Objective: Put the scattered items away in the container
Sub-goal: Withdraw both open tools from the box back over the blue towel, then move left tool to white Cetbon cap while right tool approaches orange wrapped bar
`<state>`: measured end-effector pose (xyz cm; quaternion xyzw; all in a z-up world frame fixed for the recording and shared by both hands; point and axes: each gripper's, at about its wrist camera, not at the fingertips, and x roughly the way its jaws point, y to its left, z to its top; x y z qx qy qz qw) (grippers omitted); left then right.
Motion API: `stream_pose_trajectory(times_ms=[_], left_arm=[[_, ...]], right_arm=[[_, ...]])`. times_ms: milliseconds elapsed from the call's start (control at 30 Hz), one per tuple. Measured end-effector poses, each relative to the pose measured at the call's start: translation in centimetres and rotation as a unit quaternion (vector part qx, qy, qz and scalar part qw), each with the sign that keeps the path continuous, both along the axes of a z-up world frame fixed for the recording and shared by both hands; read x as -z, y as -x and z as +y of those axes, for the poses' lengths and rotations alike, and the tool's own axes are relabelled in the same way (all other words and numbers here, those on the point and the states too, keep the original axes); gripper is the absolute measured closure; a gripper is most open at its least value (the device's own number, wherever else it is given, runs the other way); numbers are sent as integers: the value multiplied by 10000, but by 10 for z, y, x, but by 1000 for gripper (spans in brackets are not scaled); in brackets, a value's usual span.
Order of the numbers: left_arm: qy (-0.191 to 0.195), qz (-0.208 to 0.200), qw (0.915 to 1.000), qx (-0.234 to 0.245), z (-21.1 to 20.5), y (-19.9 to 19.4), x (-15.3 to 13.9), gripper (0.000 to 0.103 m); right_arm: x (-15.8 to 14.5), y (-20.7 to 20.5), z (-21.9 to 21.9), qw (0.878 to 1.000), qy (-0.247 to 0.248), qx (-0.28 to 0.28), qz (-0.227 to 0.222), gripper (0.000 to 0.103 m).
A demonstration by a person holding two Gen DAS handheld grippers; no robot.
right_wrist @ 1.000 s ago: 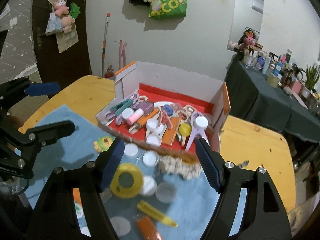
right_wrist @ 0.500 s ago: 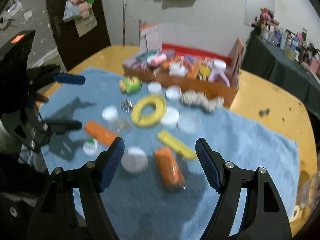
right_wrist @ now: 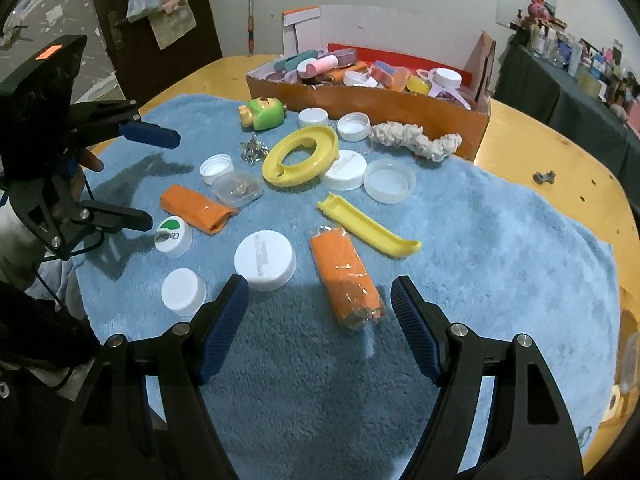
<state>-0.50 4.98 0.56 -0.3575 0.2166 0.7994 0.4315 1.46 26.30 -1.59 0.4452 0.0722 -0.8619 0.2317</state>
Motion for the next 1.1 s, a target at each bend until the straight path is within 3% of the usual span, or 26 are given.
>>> stream_pose_trajectory(times_ms=[233,333,400,467,900,1100], left_arm=[[-238,-311,9992,124,1,-20,-1,24],[-267,-610,9976,-193,0,-26,2,25],[-268,-840,9949,-494,-2,-29,6,32],[-267,-953,9928,-674,-2,-31,10,33],[-257,-796,9835,-1605,9,-34,19,33],[-166,-586,9842,-1661,13,-33,21,33]], right_arm=[[2,-5,-1,10000,-3,7,-39,30],[2,-6,1,9999,54,123,-7,30],[3,-7,3,9998,109,174,23,30],[4,-6,3,9997,122,186,69,30],[13,7,-4,9995,-181,-211,138,30],[-7,-20,-9,9970,251,-614,397,30]])
